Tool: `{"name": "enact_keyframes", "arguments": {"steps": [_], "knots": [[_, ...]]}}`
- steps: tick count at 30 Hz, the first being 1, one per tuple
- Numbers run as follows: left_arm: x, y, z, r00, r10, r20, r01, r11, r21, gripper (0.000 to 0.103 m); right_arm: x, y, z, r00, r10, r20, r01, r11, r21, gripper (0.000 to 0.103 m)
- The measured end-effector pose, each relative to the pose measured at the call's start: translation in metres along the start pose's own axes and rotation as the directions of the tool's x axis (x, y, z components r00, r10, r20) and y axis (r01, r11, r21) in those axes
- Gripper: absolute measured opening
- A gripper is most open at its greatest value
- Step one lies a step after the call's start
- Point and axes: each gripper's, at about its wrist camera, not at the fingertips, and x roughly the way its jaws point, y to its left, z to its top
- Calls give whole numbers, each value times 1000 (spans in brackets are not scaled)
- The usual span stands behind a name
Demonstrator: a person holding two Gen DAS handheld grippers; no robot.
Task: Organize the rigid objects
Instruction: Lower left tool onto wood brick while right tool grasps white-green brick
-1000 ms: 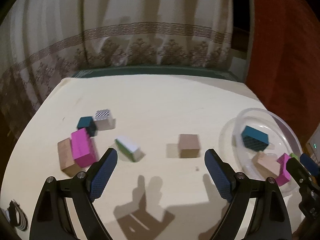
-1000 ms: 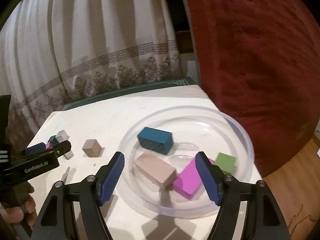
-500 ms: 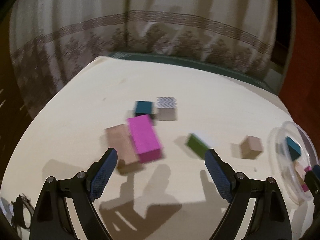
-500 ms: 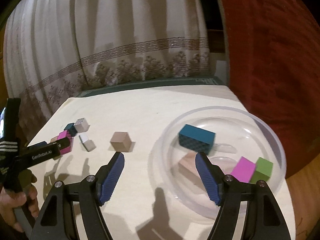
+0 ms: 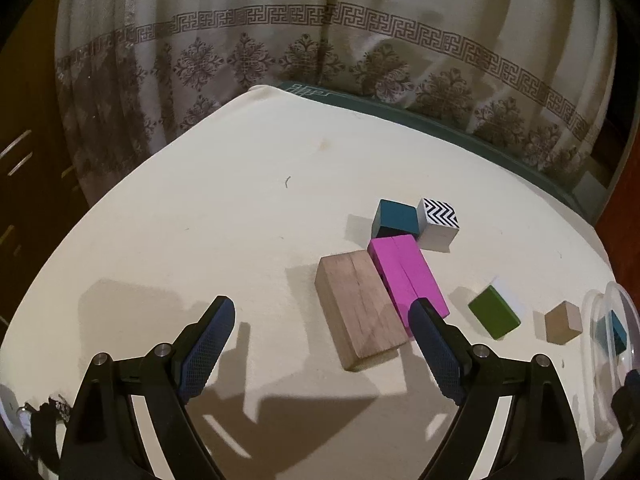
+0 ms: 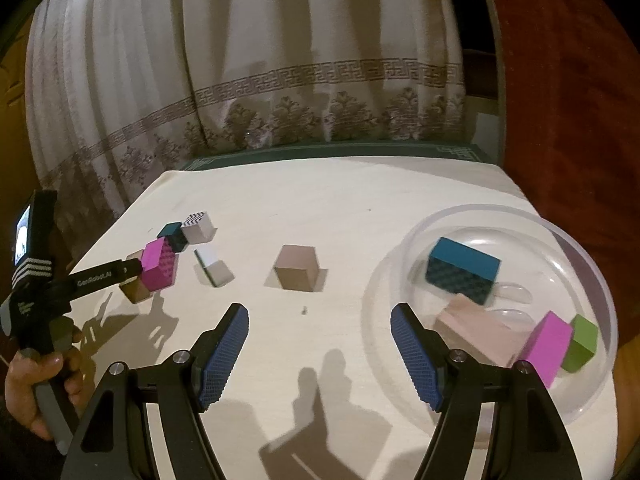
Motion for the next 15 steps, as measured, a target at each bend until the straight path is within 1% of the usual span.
{"name": "enact_keyframes", "arguments": {"steps": [5, 15], "knots": [[2, 2, 2, 1000, 4, 4, -4, 1000, -4, 90, 4, 6, -1, 1000, 14, -13, -14, 1000, -10, 77], [-3, 17, -6, 1000, -25, -6, 25, 999, -22, 91, 7, 10, -2, 1000, 18, -25, -19, 1000, -10, 77]]}}
